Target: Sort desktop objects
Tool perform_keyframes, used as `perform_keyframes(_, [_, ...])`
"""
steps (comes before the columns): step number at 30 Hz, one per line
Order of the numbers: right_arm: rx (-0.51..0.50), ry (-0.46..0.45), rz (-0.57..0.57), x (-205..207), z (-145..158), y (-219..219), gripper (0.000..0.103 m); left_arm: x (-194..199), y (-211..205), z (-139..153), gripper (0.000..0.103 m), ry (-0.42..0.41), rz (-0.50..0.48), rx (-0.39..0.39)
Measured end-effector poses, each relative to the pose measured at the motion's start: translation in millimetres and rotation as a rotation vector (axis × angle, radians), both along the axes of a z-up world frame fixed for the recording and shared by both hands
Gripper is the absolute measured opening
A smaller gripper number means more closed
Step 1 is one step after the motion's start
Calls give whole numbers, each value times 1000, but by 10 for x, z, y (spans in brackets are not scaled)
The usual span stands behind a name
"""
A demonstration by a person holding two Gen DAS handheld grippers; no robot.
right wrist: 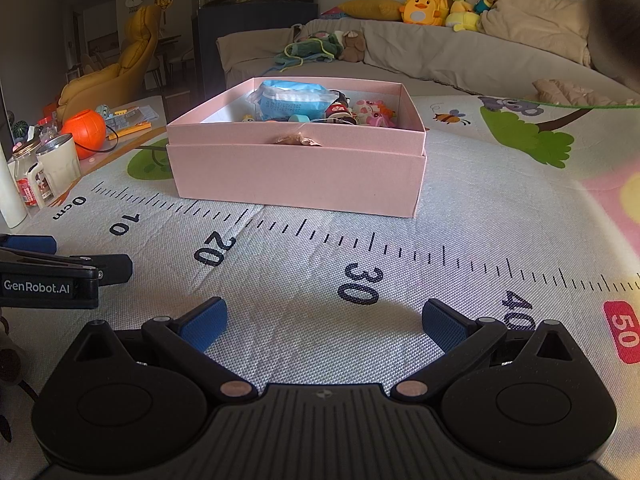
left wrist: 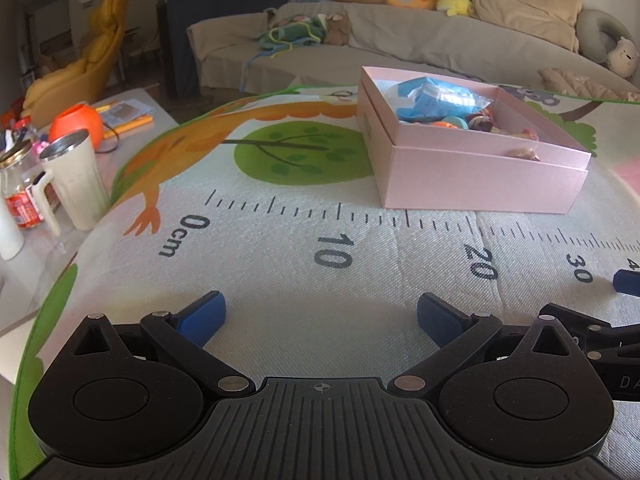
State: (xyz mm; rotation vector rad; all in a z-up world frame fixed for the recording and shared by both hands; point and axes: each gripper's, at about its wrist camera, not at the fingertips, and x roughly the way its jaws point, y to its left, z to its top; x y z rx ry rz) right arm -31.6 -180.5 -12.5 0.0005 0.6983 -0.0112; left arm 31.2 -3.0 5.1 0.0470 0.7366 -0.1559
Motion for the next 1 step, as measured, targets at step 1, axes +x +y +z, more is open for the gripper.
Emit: perform_keyframes(1, [0,0,0,-3,1,-6,103,4,1,-1,103,1,-2,1])
